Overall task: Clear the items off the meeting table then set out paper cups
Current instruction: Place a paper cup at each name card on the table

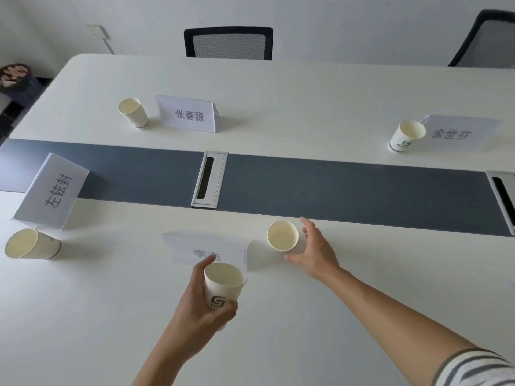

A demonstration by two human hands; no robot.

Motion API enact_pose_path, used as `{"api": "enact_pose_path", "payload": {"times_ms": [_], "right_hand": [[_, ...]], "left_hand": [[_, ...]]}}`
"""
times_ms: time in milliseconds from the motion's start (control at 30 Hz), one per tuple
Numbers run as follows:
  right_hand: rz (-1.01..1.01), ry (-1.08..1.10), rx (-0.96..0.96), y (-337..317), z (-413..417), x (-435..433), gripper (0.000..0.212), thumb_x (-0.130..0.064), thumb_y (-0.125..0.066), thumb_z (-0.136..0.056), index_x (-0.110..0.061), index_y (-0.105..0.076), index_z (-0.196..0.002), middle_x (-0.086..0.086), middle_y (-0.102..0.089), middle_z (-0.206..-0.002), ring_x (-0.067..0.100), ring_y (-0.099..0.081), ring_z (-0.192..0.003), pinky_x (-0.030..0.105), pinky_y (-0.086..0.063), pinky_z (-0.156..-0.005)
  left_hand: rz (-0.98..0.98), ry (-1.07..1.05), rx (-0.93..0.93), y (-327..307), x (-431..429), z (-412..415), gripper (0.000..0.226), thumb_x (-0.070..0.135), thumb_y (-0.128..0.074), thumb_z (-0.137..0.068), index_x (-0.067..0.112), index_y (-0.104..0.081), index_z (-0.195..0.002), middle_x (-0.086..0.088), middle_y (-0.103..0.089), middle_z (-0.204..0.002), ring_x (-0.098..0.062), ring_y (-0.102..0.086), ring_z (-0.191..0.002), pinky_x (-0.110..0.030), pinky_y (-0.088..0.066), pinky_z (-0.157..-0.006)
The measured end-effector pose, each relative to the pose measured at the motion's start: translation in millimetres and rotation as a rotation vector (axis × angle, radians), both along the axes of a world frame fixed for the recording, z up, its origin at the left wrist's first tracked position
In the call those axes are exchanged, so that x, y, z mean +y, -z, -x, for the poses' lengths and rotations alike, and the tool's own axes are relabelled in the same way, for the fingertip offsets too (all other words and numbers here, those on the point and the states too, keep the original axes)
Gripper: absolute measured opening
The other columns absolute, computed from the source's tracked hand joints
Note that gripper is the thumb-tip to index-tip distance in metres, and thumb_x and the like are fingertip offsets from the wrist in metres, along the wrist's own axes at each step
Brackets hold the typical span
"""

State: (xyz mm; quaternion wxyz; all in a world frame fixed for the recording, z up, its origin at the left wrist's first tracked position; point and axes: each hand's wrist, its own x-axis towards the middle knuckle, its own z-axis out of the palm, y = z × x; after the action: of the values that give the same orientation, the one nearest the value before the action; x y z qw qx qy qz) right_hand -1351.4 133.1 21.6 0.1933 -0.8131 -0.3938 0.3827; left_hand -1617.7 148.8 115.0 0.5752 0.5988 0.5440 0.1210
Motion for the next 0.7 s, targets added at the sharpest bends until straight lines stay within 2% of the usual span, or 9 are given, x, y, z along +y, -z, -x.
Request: {"api": "enact_pose_path", "payload": {"times_ms": [67,133,233,267,367,433,567,633,700], "right_hand": [[-0.071,0.061,-0.047,-14.5,-4.7,-15.3,0.082,-0.032,-0.074,-0.078,-0.021,-0.031,-0.146,0.000,-0.046,-0.144,0.017,-0.045,-0.132,0.034,-0.042,-0.101],[-0.160,0.142,-0.025,-35.5,-5.9,-33.7,0.054,-0.028,-0.071,-0.082,-0.019,-0.050,-0.132,-0.002,-0.059,-0.130,0.015,-0.056,-0.118,0.031,-0.046,-0.097],[-0.224,0.217,0.181,-71.7,-0.5,-67.2,0.017,-0.026,-0.070,-0.084,-0.018,-0.067,-0.099,-0.005,-0.071,-0.093,0.012,-0.065,-0.087,0.027,-0.053,-0.081],[-0.232,0.216,0.267,-83.3,2.6,-79.4,0.012,-0.027,-0.070,-0.084,-0.017,-0.069,-0.091,-0.003,-0.072,-0.085,0.012,-0.066,-0.080,0.026,-0.052,-0.074],[-0.229,0.188,0.470,-110.3,12.2,-115.8,0.020,-0.030,-0.071,-0.085,-0.011,-0.072,-0.088,0.006,-0.075,-0.081,0.011,-0.068,-0.069,0.023,-0.047,-0.057],[-0.252,0.200,0.519,-121.8,16.6,-140.8,0.020,-0.026,-0.071,-0.084,-0.008,-0.072,-0.092,0.006,-0.075,-0.075,0.010,-0.067,-0.063,0.023,-0.044,-0.051],[-0.317,0.317,0.504,-135.1,19.0,-198.2,0.010,-0.007,-0.066,-0.084,-0.003,-0.072,-0.090,0.000,-0.066,-0.061,0.009,-0.059,-0.054,0.026,-0.043,-0.048],[-0.350,0.406,0.504,-141.8,19.6,-233.5,0.011,-0.003,-0.062,-0.084,-0.003,-0.072,-0.088,0.001,-0.065,-0.061,0.012,-0.057,-0.055,0.027,-0.043,-0.050],[-0.389,0.488,0.523,-146.6,22.4,-273.2,0.013,-0.005,-0.060,-0.086,-0.004,-0.073,-0.089,0.003,-0.067,-0.066,0.014,-0.058,-0.059,0.028,-0.045,-0.052]], "left_hand": [[-0.038,0.090,0.015,-5.2,-0.5,-6.7,0.084,0.017,-0.064,-0.064,0.049,-0.029,-0.133,0.002,-0.063,-0.100,-0.014,-0.062,-0.071,-0.032,-0.057,-0.067],[-0.080,0.180,0.016,-10.6,-4.2,-14.7,0.086,0.015,-0.063,-0.064,0.053,-0.027,-0.132,0.006,-0.061,-0.103,-0.014,-0.061,-0.078,-0.031,-0.057,-0.072],[-0.167,0.316,0.001,-17.8,-16.8,-29.4,0.088,0.016,-0.067,-0.067,0.053,-0.027,-0.135,0.011,-0.058,-0.118,-0.009,-0.059,-0.095,-0.026,-0.055,-0.082],[-0.205,0.362,-0.005,-20.5,-22.8,-35.0,0.089,0.016,-0.069,-0.068,0.051,-0.027,-0.138,0.015,-0.055,-0.123,-0.006,-0.057,-0.102,-0.023,-0.053,-0.085],[-0.297,0.483,-0.038,-30.2,-45.1,-52.5,0.089,0.017,-0.074,-0.071,0.045,-0.028,-0.142,0.021,-0.054,-0.120,-0.002,-0.055,-0.101,-0.013,-0.049,-0.078],[-0.337,0.548,-0.067,-36.6,-62.9,-62.6,0.087,0.021,-0.076,-0.069,0.043,-0.031,-0.141,0.017,-0.058,-0.115,-0.005,-0.058,-0.095,-0.014,-0.050,-0.074],[-0.368,0.622,-0.101,-47.1,-98.9,-73.0,0.081,0.029,-0.081,-0.067,0.041,-0.038,-0.134,0.017,-0.060,-0.113,-0.007,-0.059,-0.097,-0.015,-0.052,-0.074],[-0.393,0.666,-0.099,-50.7,-117.4,-73.8,0.071,0.036,-0.082,-0.065,0.040,-0.046,-0.126,0.019,-0.063,-0.110,-0.003,-0.060,-0.101,-0.011,-0.050,-0.081],[-0.406,0.726,-0.108,-52.9,-139.4,-76.1,0.058,0.035,-0.083,-0.065,0.039,-0.056,-0.116,0.020,-0.068,-0.106,-0.003,-0.063,-0.101,-0.015,-0.051,-0.084]]}}
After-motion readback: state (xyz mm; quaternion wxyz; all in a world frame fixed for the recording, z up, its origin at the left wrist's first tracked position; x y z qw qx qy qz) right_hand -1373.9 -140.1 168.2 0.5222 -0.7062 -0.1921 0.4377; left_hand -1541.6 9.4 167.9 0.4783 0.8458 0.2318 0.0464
